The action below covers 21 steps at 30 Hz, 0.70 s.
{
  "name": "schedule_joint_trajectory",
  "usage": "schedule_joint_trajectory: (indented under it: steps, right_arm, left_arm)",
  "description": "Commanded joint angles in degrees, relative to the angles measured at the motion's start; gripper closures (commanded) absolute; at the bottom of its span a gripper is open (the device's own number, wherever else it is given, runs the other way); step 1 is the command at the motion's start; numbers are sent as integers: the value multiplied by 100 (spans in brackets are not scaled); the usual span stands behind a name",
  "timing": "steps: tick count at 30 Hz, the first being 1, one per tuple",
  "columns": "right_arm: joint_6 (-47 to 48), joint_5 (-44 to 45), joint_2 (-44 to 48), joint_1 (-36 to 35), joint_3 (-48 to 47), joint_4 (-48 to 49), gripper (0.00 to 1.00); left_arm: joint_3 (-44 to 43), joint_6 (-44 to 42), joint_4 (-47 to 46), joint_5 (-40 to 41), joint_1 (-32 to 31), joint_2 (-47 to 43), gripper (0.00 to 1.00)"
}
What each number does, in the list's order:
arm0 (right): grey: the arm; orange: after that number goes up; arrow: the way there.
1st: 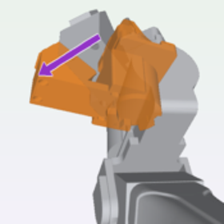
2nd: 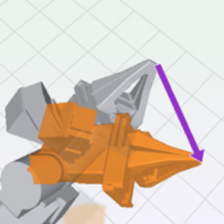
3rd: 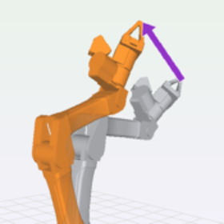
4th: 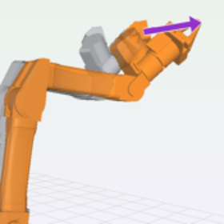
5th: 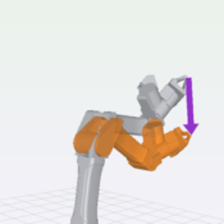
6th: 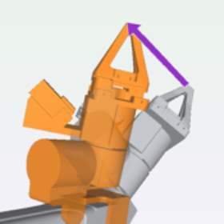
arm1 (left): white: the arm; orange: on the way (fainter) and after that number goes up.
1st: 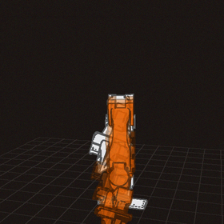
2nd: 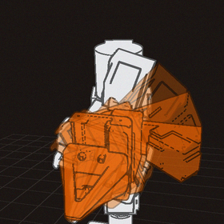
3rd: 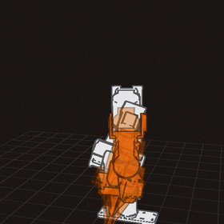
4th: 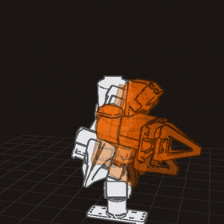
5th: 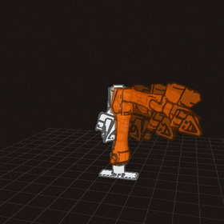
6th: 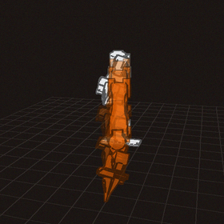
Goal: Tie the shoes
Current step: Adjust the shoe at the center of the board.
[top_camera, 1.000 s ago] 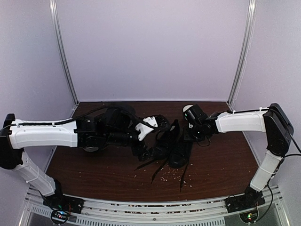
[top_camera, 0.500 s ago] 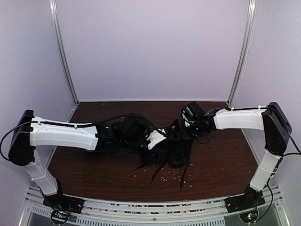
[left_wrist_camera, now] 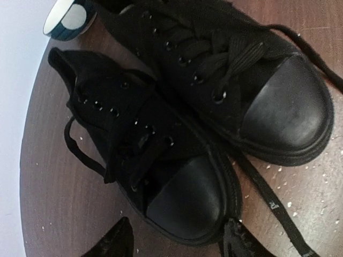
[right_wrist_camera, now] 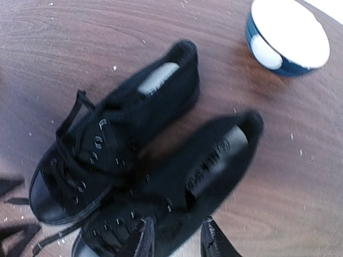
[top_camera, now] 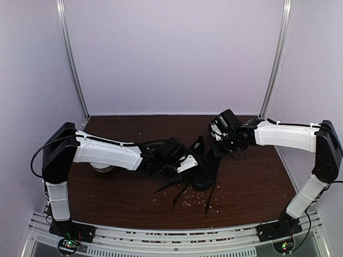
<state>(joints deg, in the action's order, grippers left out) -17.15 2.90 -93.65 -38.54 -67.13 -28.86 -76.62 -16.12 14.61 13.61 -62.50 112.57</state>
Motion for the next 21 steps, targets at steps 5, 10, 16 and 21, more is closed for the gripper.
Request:
schedule_joint_trajectory:
  steps: [5,10,16,21]
  right_arm:
    - [-602,-53,413,225,632,347,65]
    - [-863,-165,87,593,395,709,45]
    - [-1180,665,-805,646,-437,271,28]
    - [-1419,1309,-611,623,-215,-3,24]
  left_arm:
    - [-186,-247,-268,952,550,341,44]
    - [-333,-189,-363,1181,765,453,45]
    - [-212,-98,-194,834,776,9,45]
    - [203,144,60,58,719,-794,41]
